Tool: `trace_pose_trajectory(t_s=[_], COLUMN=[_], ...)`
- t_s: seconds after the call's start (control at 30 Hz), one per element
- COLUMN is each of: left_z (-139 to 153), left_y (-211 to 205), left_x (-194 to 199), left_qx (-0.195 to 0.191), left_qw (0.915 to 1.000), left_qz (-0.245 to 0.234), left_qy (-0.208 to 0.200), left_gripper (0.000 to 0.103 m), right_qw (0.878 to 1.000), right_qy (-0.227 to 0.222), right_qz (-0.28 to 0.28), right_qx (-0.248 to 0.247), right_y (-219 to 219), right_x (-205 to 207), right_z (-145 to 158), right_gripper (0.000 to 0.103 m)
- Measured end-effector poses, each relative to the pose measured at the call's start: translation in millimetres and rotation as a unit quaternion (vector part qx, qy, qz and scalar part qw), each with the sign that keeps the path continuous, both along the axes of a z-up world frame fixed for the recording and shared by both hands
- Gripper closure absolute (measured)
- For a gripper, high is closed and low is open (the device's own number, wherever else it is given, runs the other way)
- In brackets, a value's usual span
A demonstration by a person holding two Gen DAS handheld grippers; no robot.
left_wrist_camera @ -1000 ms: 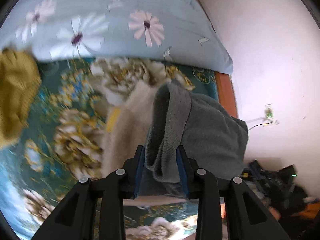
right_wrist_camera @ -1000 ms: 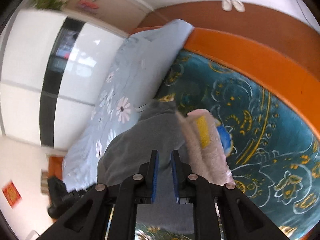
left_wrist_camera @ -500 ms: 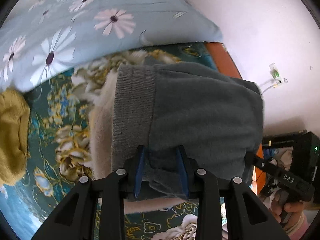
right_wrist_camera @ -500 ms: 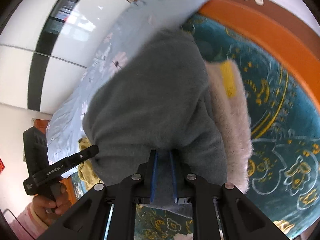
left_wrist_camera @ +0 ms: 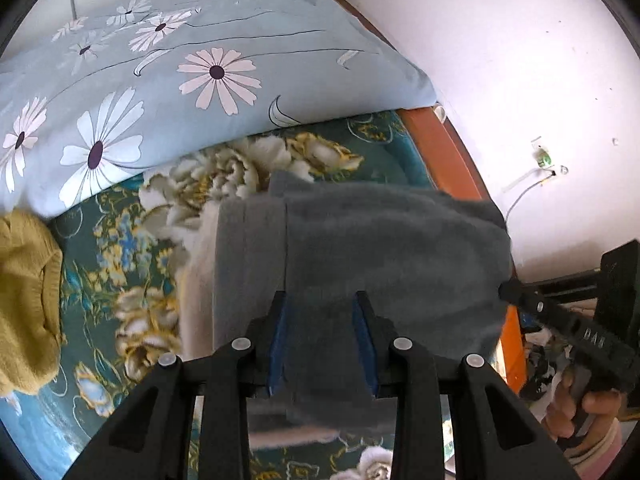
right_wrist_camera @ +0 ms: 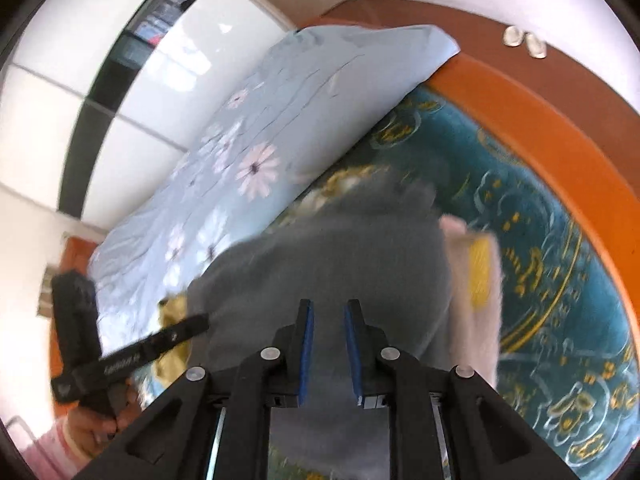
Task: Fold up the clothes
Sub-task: 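Lower the sweatpants onto the blanket stack and open both grippers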
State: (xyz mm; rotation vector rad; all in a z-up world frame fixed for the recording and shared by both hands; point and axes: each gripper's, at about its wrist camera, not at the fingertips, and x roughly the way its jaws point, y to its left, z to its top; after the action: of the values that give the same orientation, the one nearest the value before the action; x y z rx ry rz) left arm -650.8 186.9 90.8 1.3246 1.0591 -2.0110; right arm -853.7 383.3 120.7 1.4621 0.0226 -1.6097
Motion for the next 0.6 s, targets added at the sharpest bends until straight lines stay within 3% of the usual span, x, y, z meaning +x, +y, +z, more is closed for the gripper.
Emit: trace_pose_trajectory(t_s=[0.23, 0.47, 0.6], left_z=[-30.8, -35.4, -19.7], left_y=[-11.7, -11.9, -3.6], left_x=[-5.5, -16.1, -5.0], left_qx=[0.009, -0.004, -0.010], left_qw=[0.9998, 0.9995, 0.9999], left_qz=[0.012, -0.008, 0.008], left_qy=[-0.013, -0.029, -0.003], left_gripper=[0.070, 0.070, 0.070], right_qw=[0.998, 0.996, 0.998], right_qy=[-0.021, -0.029, -0.013], right_qz=[-0.006, -0.008, -0.012], right_qx=[0.066, 0.086, 0.063], right_y=[-32.6, -39.0, -28.9], right_x=[-14.9, -19.5, -12.2], right_z=[-42.8, -50.1, -35.4], right_gripper=[0.086, 0.086, 0.086])
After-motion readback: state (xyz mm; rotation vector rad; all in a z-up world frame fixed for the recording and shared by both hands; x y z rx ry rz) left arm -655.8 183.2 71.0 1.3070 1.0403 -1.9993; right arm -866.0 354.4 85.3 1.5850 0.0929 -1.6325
